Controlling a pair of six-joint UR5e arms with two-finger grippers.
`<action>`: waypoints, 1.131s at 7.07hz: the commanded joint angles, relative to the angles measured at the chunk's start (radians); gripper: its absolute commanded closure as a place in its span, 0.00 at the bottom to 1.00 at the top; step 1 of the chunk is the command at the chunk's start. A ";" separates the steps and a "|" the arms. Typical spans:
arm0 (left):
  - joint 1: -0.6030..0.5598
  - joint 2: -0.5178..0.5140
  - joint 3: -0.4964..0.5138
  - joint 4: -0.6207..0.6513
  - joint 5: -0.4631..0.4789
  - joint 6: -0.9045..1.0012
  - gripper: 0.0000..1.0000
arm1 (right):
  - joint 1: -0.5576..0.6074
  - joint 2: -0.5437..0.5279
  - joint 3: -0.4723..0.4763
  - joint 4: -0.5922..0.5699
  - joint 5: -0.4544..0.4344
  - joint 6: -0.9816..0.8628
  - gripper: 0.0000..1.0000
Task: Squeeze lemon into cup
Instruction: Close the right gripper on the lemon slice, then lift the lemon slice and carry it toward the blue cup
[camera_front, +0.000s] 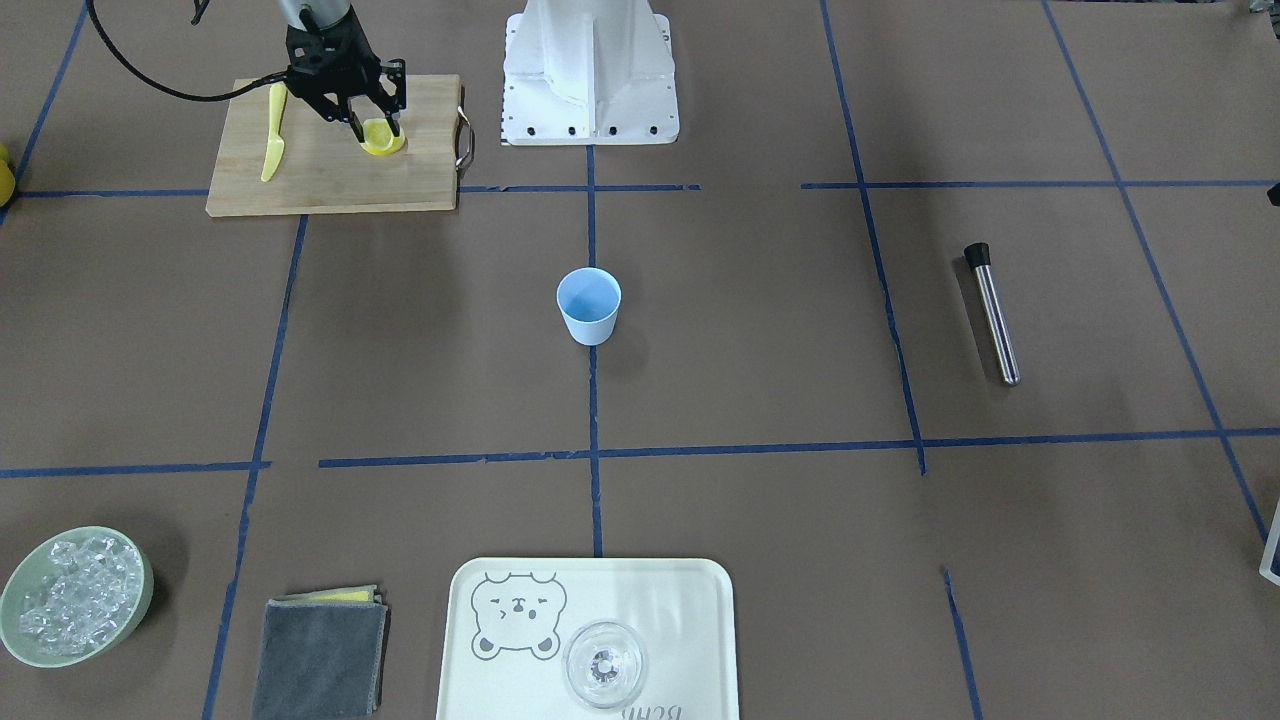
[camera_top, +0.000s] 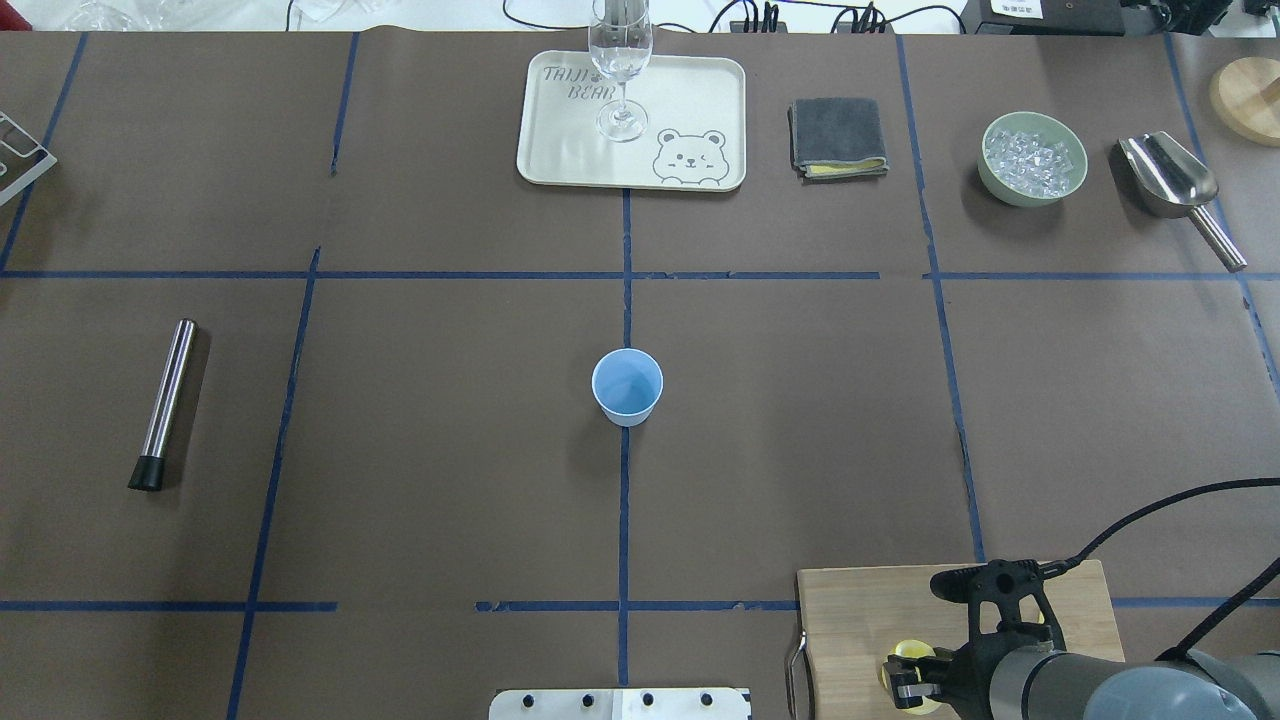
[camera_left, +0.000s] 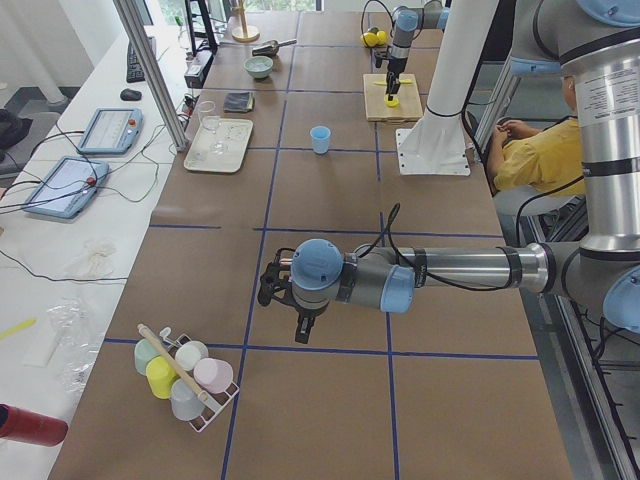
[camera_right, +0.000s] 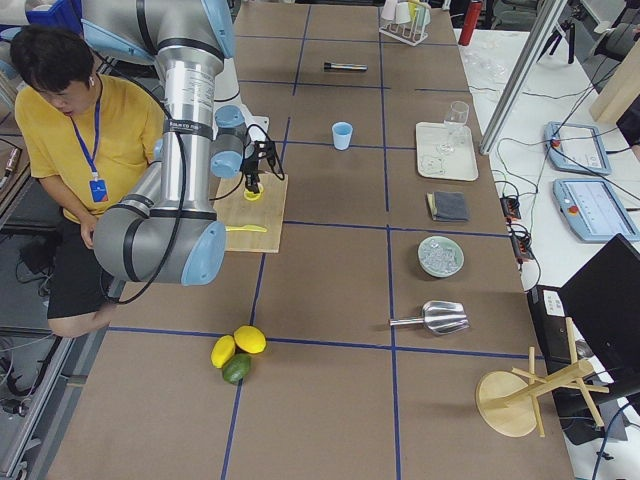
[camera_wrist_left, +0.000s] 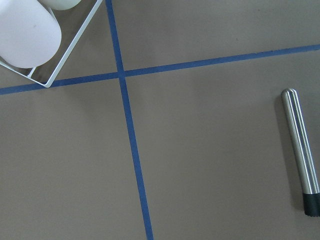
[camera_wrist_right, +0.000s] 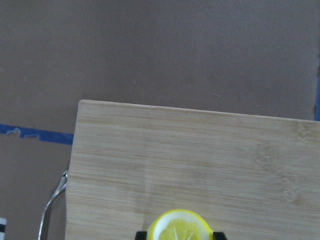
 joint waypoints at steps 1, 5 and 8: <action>-0.001 0.001 -0.007 0.000 -0.001 -0.001 0.00 | 0.005 -0.018 0.038 -0.001 -0.001 0.000 0.48; -0.004 0.013 -0.028 0.000 -0.001 -0.001 0.00 | 0.065 -0.025 0.093 -0.001 0.008 0.000 0.48; -0.004 0.026 -0.033 0.000 -0.001 -0.001 0.00 | 0.131 -0.027 0.095 -0.001 0.073 -0.005 0.47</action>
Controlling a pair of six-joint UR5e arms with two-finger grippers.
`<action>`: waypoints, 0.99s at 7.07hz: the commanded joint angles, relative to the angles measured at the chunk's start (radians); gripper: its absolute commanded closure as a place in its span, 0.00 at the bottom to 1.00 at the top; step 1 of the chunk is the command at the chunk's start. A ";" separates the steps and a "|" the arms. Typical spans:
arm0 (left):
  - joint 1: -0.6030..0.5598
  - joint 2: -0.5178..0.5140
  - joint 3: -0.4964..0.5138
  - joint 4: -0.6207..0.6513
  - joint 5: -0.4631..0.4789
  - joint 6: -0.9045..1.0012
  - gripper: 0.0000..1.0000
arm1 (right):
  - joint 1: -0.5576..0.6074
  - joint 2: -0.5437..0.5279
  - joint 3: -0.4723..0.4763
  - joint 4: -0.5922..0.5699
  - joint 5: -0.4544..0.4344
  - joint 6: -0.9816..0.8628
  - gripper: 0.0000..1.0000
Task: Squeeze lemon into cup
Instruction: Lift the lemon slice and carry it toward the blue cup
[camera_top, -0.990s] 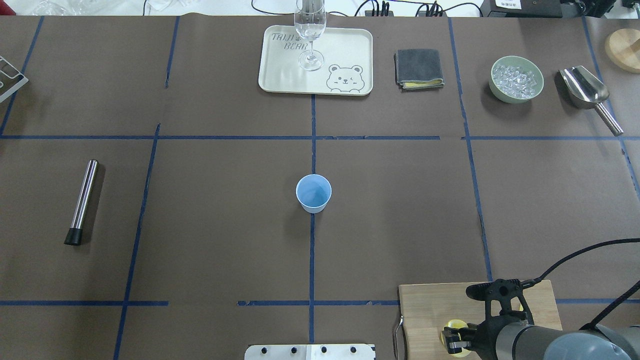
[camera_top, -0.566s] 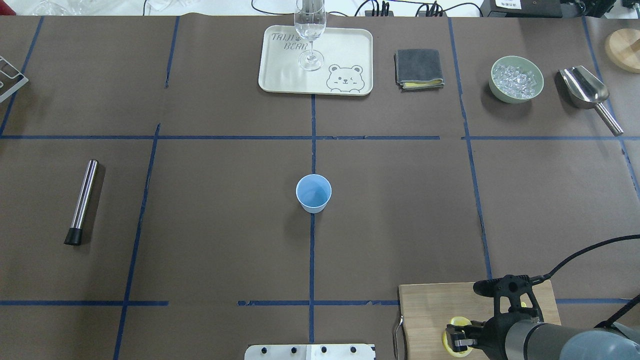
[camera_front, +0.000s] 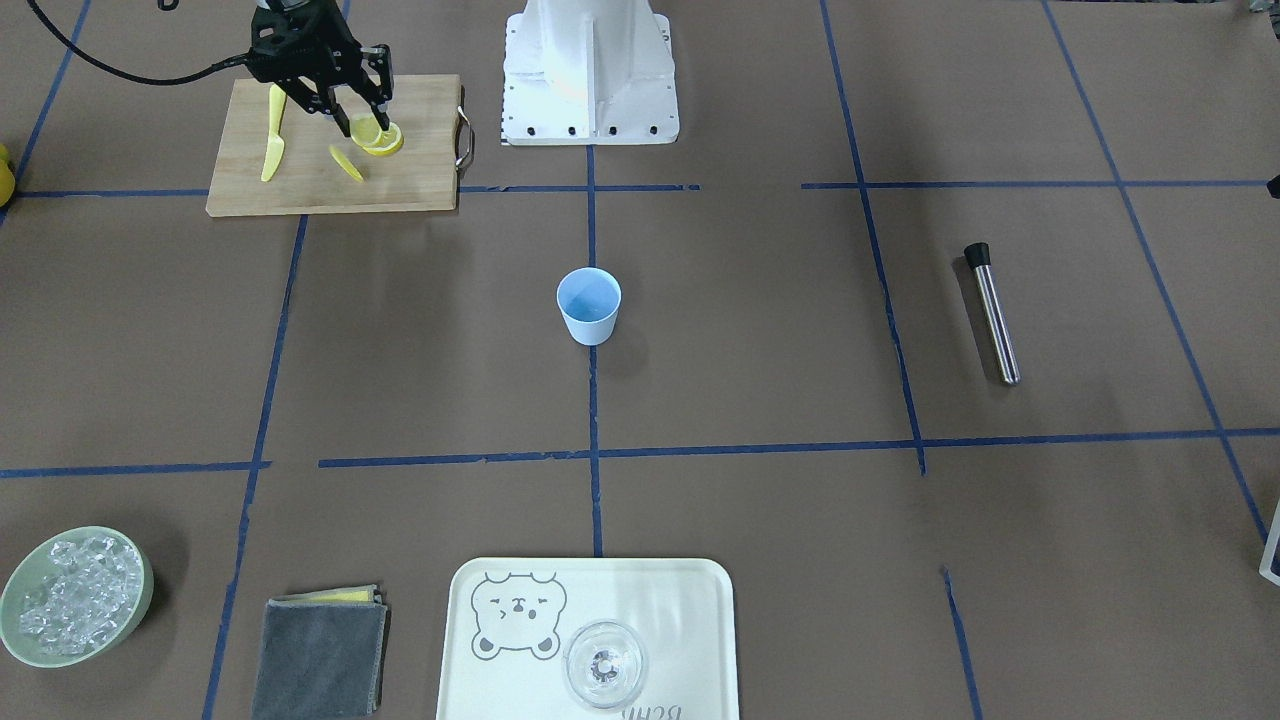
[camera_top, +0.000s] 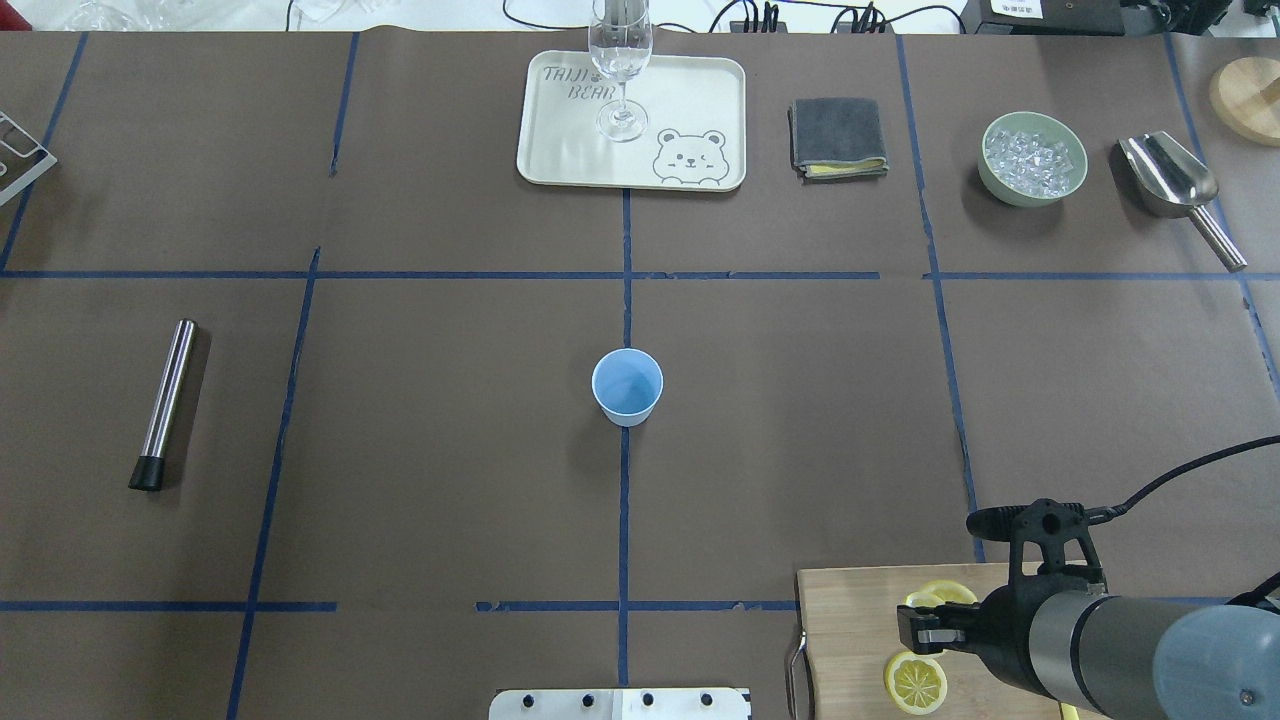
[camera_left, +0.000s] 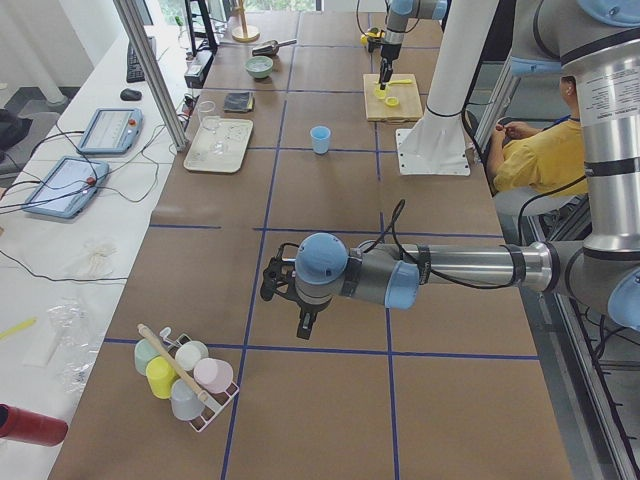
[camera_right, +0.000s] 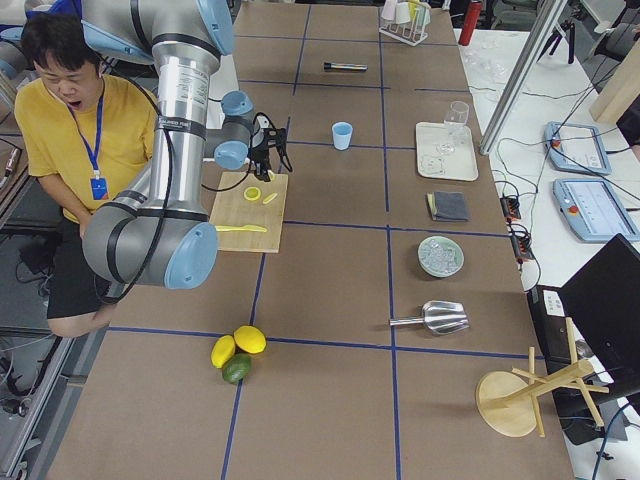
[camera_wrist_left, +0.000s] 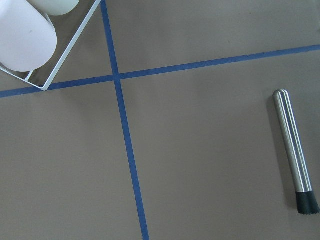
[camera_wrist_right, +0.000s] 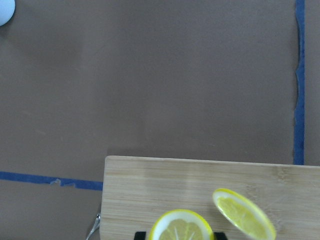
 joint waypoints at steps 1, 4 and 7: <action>0.000 0.007 -0.003 0.000 0.000 -0.001 0.00 | 0.016 0.002 0.001 0.000 0.014 0.000 0.47; -0.002 0.007 -0.001 0.000 0.000 0.001 0.00 | 0.032 0.092 -0.014 -0.008 0.015 0.000 0.46; -0.002 0.008 -0.001 0.000 0.000 0.001 0.00 | 0.168 0.435 -0.094 -0.300 0.084 -0.013 0.43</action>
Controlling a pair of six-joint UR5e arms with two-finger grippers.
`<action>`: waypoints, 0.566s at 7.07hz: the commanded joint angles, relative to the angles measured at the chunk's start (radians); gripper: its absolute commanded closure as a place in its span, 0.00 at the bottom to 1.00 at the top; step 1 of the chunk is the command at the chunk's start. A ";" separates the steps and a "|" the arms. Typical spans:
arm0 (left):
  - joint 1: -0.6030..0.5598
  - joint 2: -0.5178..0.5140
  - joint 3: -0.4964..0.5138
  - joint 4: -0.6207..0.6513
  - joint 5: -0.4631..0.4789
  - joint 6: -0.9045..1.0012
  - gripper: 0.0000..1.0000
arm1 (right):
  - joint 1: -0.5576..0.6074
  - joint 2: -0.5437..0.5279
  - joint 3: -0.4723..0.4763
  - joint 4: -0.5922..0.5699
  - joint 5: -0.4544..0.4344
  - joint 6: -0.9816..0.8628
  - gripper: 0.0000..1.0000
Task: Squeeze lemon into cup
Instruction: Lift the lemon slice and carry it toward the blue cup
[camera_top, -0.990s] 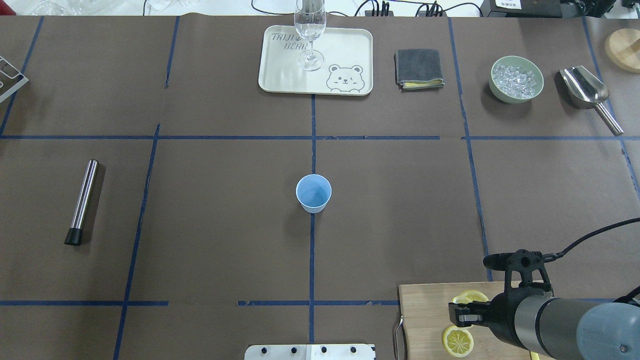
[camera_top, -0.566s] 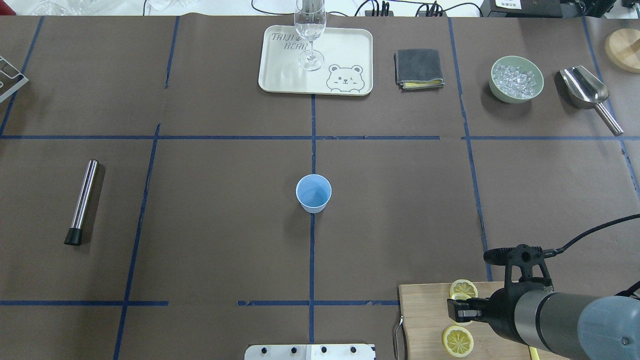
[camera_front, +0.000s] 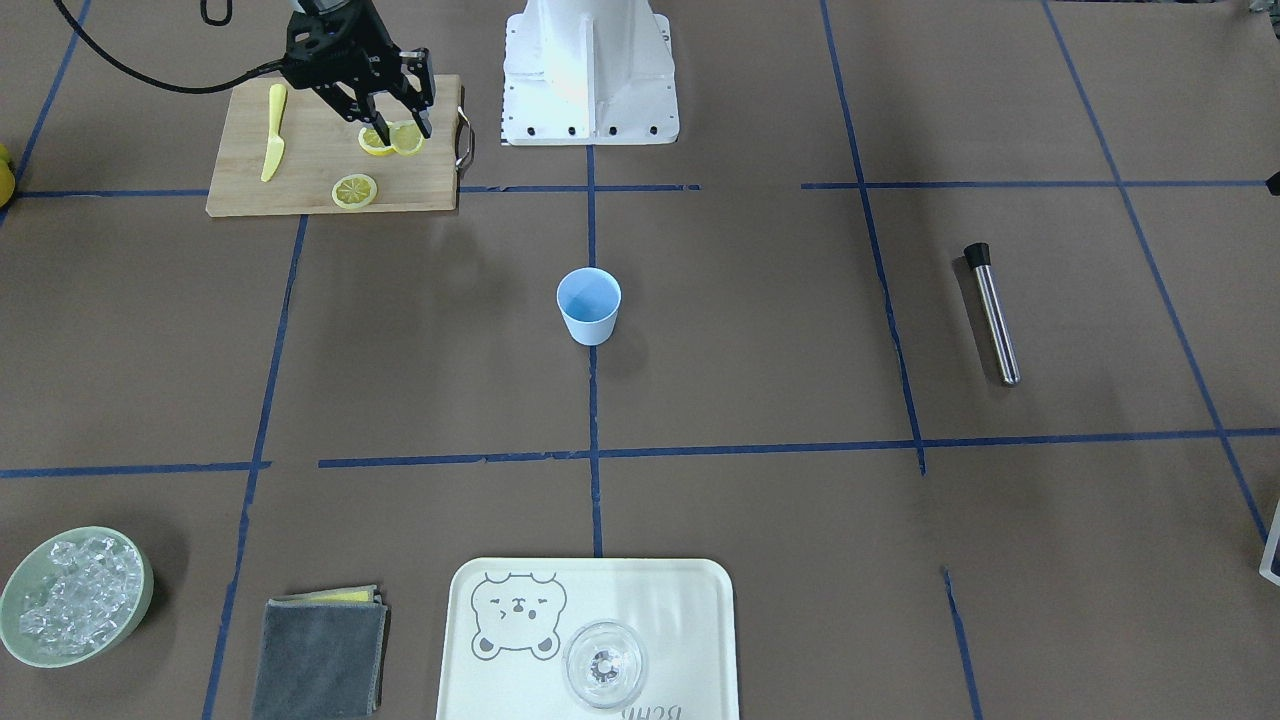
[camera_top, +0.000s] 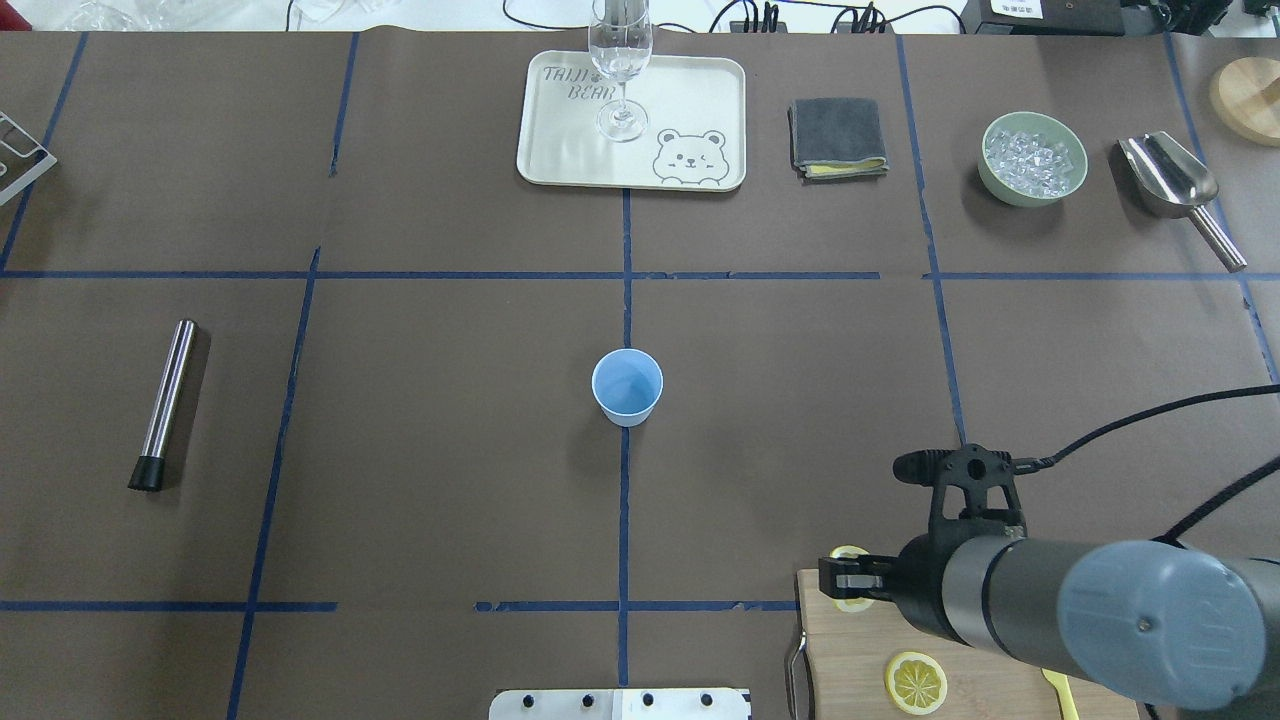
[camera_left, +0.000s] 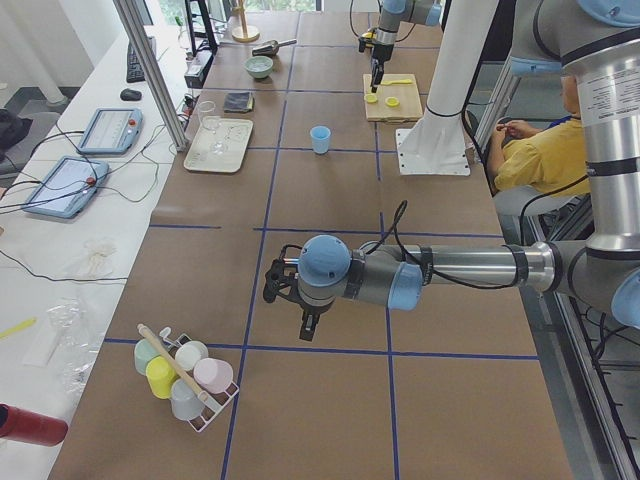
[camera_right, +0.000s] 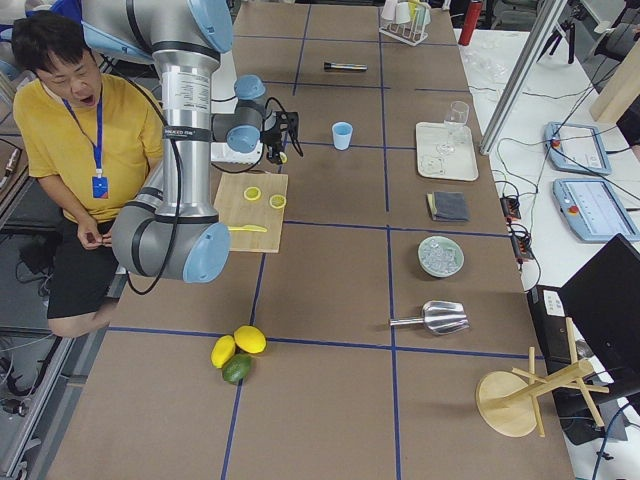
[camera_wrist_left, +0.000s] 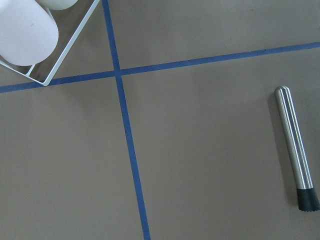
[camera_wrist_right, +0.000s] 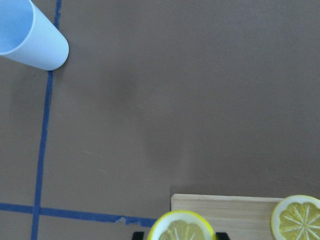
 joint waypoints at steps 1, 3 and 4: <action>0.001 0.000 0.002 0.000 0.000 0.000 0.00 | 0.127 0.287 -0.110 -0.196 0.070 -0.010 0.43; 0.000 0.000 0.002 -0.002 0.000 0.000 0.00 | 0.225 0.481 -0.273 -0.246 0.115 -0.053 0.43; 0.001 0.000 0.000 -0.002 0.000 0.000 0.00 | 0.253 0.583 -0.372 -0.244 0.115 -0.056 0.43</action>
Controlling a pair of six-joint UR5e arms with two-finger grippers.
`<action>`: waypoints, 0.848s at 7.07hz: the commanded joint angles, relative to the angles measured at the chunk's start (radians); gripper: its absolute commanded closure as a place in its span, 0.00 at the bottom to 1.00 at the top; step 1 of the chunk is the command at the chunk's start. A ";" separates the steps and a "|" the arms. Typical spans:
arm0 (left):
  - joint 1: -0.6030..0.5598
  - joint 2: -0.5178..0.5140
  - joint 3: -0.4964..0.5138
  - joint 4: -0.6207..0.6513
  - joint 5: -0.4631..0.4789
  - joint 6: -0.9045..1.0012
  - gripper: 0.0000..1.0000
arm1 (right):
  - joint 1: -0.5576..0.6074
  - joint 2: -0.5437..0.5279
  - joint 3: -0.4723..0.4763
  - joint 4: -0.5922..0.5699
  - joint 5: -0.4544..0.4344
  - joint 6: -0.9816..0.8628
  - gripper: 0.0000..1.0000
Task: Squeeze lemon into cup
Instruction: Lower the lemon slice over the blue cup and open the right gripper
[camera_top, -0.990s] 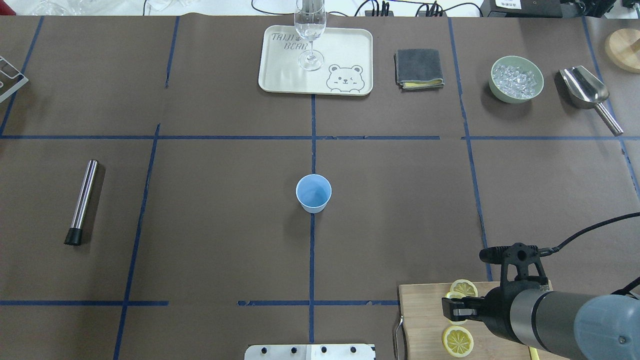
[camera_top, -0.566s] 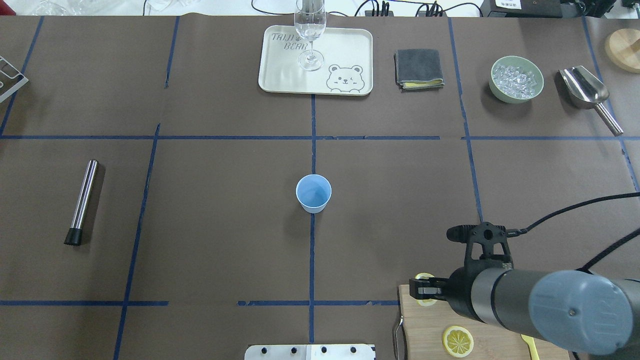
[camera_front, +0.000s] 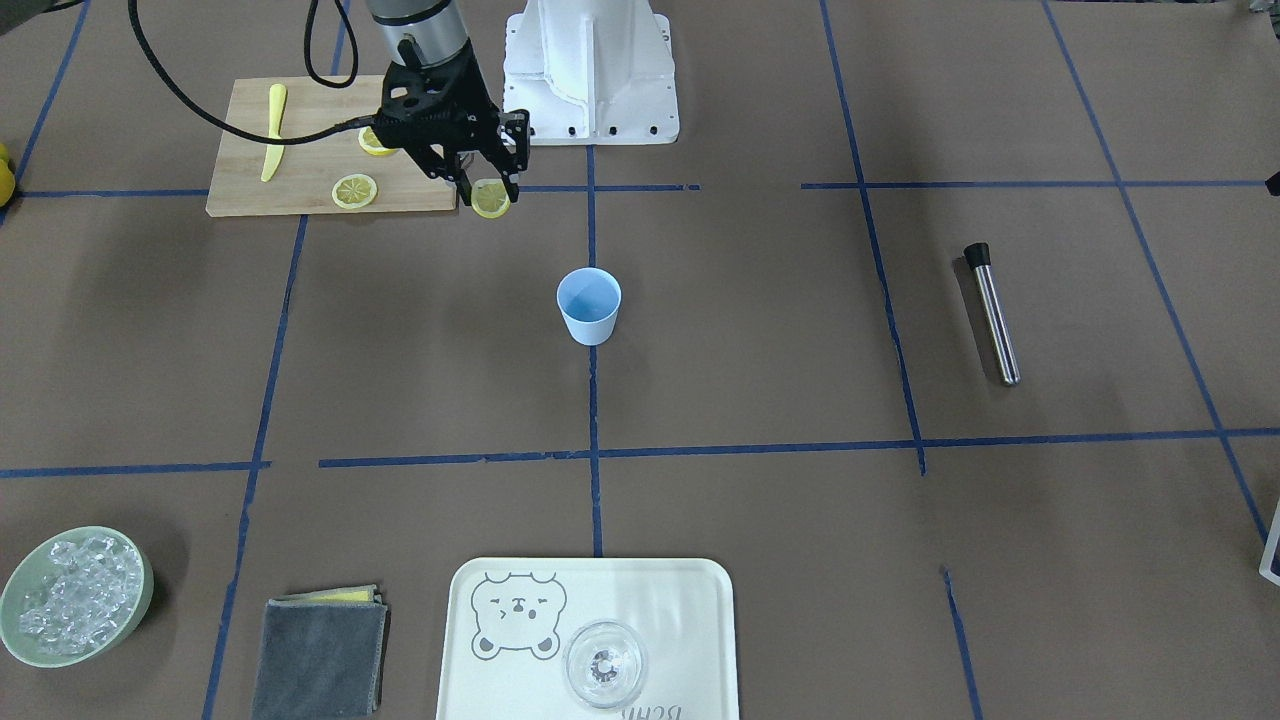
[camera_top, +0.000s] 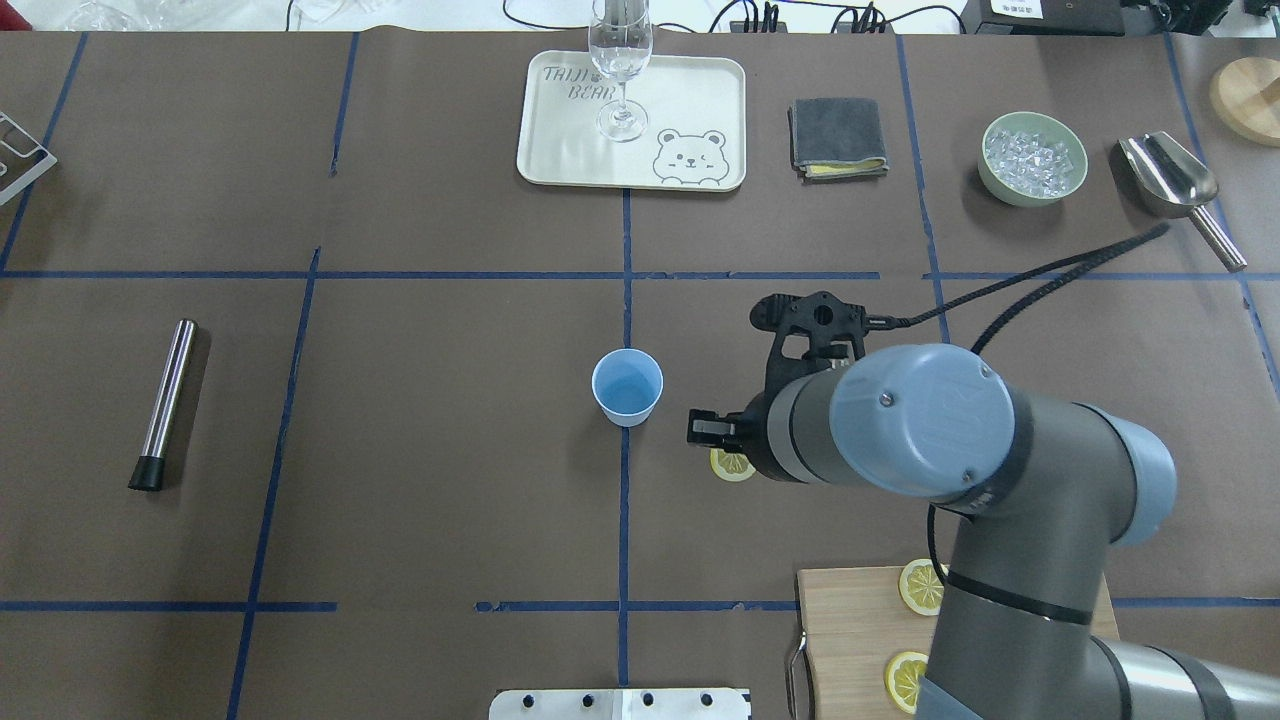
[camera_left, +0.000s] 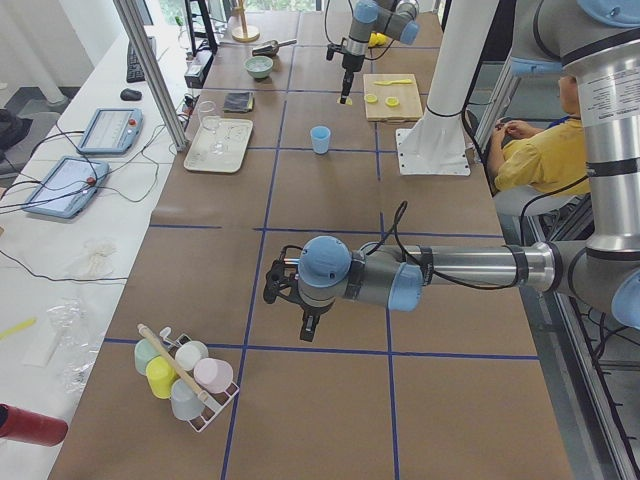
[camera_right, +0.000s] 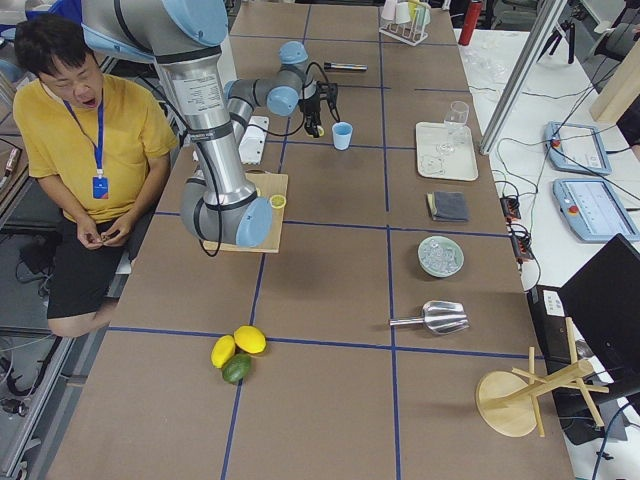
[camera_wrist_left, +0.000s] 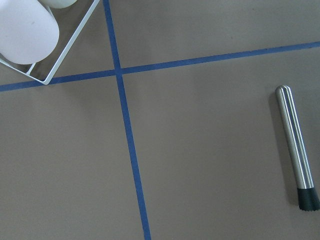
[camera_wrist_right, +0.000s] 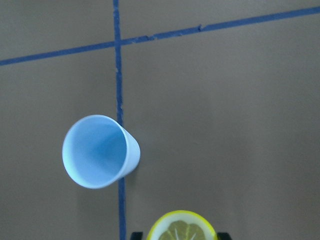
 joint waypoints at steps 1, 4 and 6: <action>0.000 0.000 -0.001 0.000 0.000 0.000 0.00 | 0.054 0.199 -0.207 -0.004 0.007 -0.013 0.43; -0.002 0.000 -0.010 0.000 0.000 0.000 0.00 | 0.039 0.269 -0.335 0.001 0.007 -0.013 0.41; -0.002 0.000 -0.010 0.000 0.000 0.000 0.00 | 0.027 0.252 -0.337 0.027 0.006 -0.013 0.40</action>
